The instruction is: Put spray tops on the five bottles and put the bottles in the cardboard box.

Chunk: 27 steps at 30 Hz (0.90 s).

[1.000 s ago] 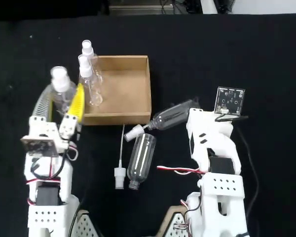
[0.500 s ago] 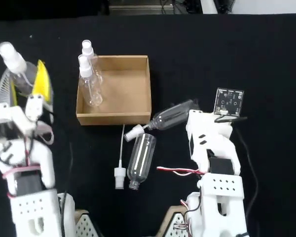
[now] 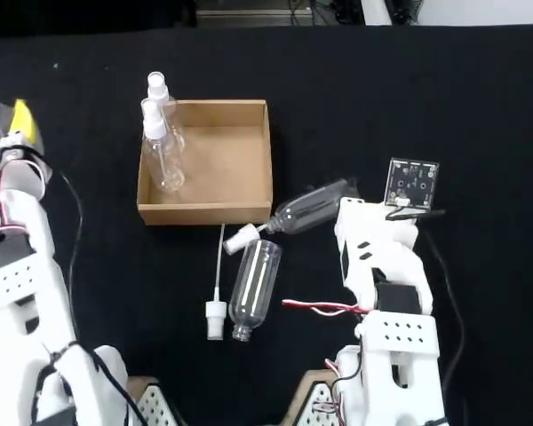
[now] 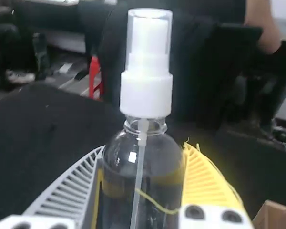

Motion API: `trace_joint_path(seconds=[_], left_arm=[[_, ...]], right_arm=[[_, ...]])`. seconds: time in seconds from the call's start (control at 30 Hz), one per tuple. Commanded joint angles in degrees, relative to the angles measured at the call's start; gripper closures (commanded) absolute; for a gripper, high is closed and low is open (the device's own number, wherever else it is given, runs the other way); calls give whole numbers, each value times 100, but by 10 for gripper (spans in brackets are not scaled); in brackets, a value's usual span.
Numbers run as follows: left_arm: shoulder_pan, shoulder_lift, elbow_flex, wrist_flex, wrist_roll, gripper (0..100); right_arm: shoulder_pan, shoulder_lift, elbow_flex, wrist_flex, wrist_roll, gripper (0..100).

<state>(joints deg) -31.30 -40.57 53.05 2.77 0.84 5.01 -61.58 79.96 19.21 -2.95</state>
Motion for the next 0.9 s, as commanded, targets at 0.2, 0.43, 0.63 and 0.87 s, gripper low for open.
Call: trace_joint_path(seconds=[0.2, 0.43, 0.63, 0.87], left_arm=[[-409, 527, -145, -255, 26, 969], [-409, 1275, 1015, -3613, 26, 970], [-426, 2057, 1446, -5363, -44, 967], [-470, 2549, 1332, -5389, -343, 970]], right_arm=[[-176, 48, -48, -211, -26, 832], [-158, 48, -48, -211, -26, 832], [-158, 48, -48, -211, -26, 832], [-158, 48, -48, -211, -26, 832]])
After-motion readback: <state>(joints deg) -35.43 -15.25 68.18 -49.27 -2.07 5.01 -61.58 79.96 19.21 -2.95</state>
